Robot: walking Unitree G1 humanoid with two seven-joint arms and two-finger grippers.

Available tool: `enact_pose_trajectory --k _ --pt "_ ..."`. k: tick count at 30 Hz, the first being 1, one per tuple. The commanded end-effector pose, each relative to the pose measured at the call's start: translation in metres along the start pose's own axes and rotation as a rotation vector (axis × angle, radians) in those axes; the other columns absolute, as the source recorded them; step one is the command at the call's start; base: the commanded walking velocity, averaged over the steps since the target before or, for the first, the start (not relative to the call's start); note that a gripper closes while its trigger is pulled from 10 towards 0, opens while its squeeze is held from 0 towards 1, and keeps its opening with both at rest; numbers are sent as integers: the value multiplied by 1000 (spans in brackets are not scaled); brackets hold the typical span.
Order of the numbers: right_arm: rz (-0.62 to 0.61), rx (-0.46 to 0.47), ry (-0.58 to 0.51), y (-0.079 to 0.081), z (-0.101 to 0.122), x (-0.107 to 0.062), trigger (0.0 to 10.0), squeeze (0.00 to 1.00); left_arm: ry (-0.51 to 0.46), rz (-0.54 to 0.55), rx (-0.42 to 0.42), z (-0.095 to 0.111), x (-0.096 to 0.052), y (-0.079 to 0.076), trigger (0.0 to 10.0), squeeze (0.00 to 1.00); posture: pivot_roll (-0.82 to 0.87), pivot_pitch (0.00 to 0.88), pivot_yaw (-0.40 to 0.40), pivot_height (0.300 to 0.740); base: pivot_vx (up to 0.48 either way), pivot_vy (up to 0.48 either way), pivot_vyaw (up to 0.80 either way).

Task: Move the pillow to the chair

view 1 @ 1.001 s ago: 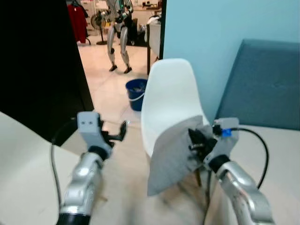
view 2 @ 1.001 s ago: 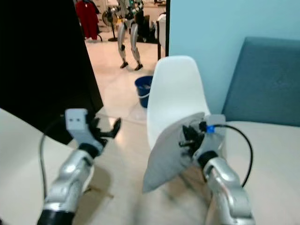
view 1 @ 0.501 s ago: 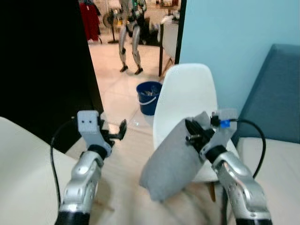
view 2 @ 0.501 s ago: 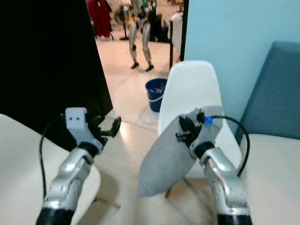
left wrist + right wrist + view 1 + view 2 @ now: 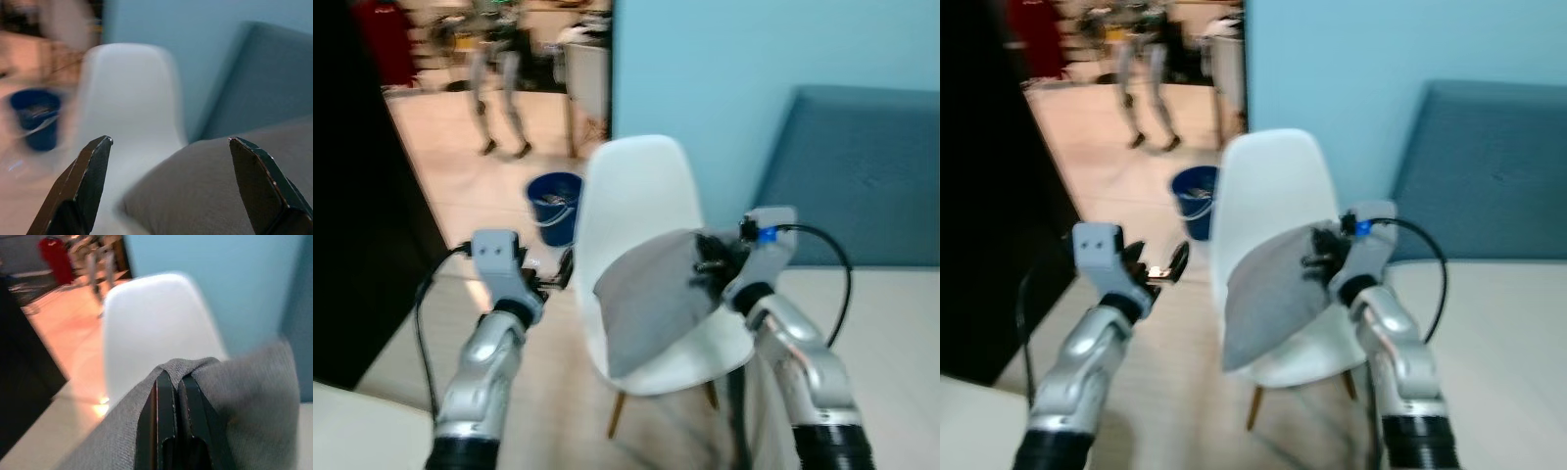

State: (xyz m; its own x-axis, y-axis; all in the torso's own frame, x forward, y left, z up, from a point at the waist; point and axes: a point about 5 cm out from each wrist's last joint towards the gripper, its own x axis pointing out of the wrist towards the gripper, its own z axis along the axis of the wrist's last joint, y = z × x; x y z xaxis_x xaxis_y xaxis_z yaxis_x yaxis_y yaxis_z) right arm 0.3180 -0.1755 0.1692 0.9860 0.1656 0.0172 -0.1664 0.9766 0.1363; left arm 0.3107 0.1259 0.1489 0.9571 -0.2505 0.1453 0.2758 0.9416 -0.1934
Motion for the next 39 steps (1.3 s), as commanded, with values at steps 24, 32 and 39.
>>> enact_pose_trajectory --k 24,32,39 --pt "163 161 -96 46 16 19 10000 0 39 44 33 -7 -5 12 10000 0 -91 0 -7 720 10 0 0" --pt "31 -86 243 33 -37 17 10000 0 39 45 29 -7 -5 11 10000 0 -93 0 -10 720 0 0 0" --pt "-40 -120 382 22 -59 9 10000 0 39 46 24 -7 -5 11 10000 0 -94 0 -9 720 0 0 0"
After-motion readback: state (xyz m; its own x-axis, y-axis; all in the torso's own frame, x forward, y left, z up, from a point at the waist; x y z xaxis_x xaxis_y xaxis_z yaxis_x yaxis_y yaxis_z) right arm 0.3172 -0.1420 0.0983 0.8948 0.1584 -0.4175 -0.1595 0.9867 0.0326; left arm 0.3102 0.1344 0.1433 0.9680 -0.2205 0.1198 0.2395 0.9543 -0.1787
